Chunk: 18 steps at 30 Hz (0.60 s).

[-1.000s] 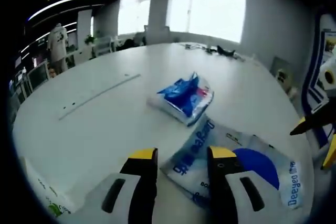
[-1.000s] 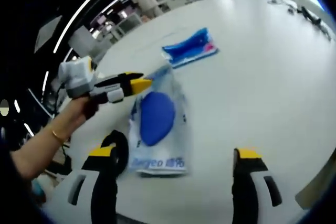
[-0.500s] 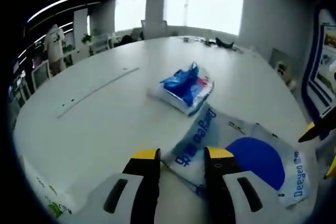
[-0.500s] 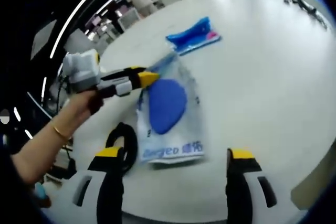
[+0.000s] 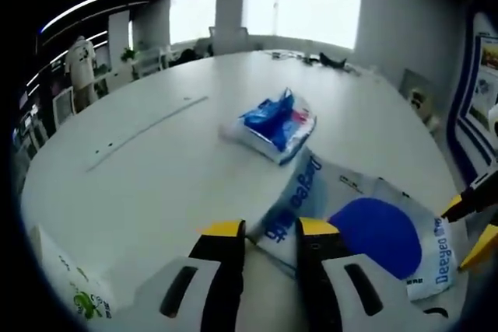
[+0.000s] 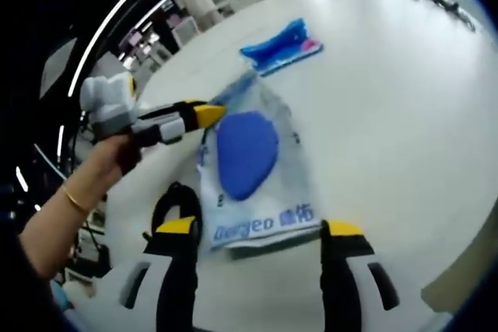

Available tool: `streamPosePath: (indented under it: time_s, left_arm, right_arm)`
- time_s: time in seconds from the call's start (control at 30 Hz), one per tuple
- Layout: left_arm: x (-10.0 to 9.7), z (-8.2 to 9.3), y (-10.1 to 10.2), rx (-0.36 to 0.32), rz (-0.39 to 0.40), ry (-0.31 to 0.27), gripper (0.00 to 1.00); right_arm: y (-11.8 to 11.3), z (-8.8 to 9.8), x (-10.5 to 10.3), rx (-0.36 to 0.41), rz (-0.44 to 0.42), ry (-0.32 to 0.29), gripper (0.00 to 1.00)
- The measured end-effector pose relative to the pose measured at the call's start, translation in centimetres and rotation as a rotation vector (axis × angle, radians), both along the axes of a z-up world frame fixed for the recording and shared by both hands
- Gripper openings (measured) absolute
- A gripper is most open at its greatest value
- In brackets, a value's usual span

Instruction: Arrange the tabletop items into an orderly group along one side of the table until the central work area is clear of visible clutter.

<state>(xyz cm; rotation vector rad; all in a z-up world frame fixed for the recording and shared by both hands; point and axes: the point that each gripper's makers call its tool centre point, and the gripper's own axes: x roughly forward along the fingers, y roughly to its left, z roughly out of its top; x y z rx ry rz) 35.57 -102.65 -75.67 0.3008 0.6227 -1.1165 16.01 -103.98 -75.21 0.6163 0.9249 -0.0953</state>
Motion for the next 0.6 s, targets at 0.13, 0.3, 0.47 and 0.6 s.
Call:
streamPosePath:
  time_s: [0.13, 0.3, 0.47, 0.6]
  left_arm:
    - [-0.1, 0.0, 0.2, 0.004, 0.008, -0.006, 0.21]
    - [-0.2, 0.0, 0.4, 0.013, 0.017, -0.006, 0.13]
    - [-0.6, 0.0, 0.7, 0.045, 0.012, -0.027, 0.09]
    - [-0.8, 0.0, 0.8, 0.061, -0.002, -0.042, 0.07]
  right_arm:
    - [0.0, -0.1, -0.1, -0.012, -0.004, 0.003, 0.56]
    - [0.0, 0.0, -0.5, 0.014, -0.025, 0.015, 0.55]
    - [0.1, 0.1, -1.2, 0.043, -0.041, 0.028, 0.50]
    - [0.0, -0.2, -1.2, 0.034, -0.041, 0.026, 0.46]
